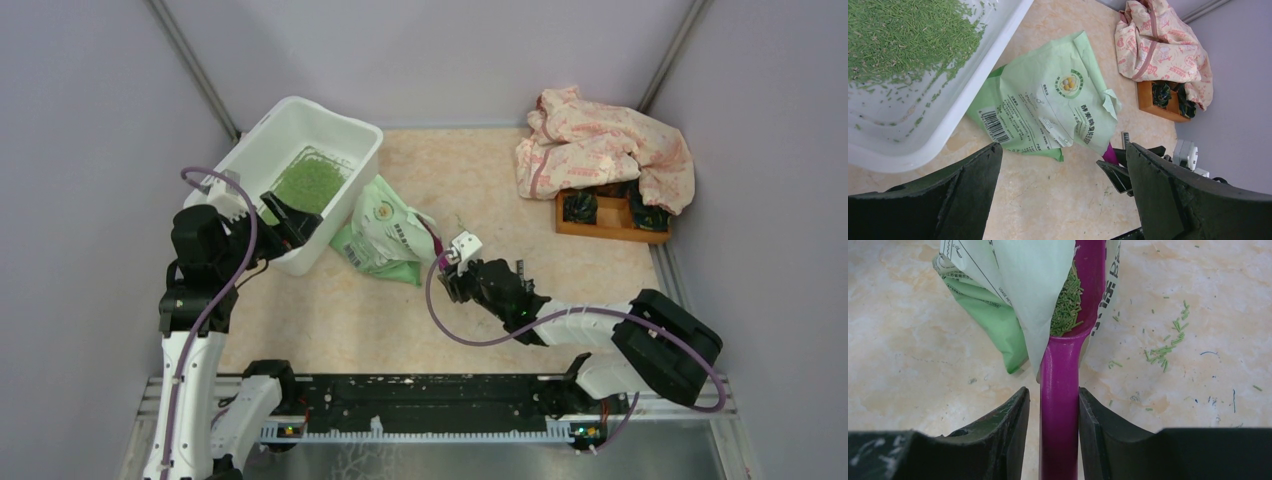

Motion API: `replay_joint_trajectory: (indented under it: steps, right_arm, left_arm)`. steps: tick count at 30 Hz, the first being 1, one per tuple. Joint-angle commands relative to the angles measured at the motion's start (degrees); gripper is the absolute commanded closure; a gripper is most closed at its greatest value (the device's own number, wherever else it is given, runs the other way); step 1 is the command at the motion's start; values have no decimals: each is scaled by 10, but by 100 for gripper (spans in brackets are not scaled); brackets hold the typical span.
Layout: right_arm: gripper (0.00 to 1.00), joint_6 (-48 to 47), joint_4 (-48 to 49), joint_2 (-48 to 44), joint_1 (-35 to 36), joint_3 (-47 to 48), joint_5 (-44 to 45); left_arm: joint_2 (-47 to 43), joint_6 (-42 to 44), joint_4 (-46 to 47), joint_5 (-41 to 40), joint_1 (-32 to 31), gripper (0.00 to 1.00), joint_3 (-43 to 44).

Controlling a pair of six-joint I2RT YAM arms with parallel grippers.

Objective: Fill the litter box with clean litter
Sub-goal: Pour the cat litter into the litter box.

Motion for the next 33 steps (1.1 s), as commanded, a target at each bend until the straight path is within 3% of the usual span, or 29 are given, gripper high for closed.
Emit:
replay_joint_trajectory:
  steps: [1,6,10,14,33]
  right_arm:
    - [60,-7,0,-4,-5,25,-8]
    - [66,-6,-16,-21,-5,17,8]
    - [86,-10,-31,-25,-5,22,21]
    - [99,-12,-39,-41,-5,24,22]
    - [100,1,-118,-216,-5,-21,45]
  left_arm:
    - [-1,3,12,8,2,1,7]
    - [0,2,15,10,2,1,4]
    - [2,1,18,12,2,1,5]
    - [3,2,17,12,3,1,9]
    - [-4,-2,17,18,2,1,6]
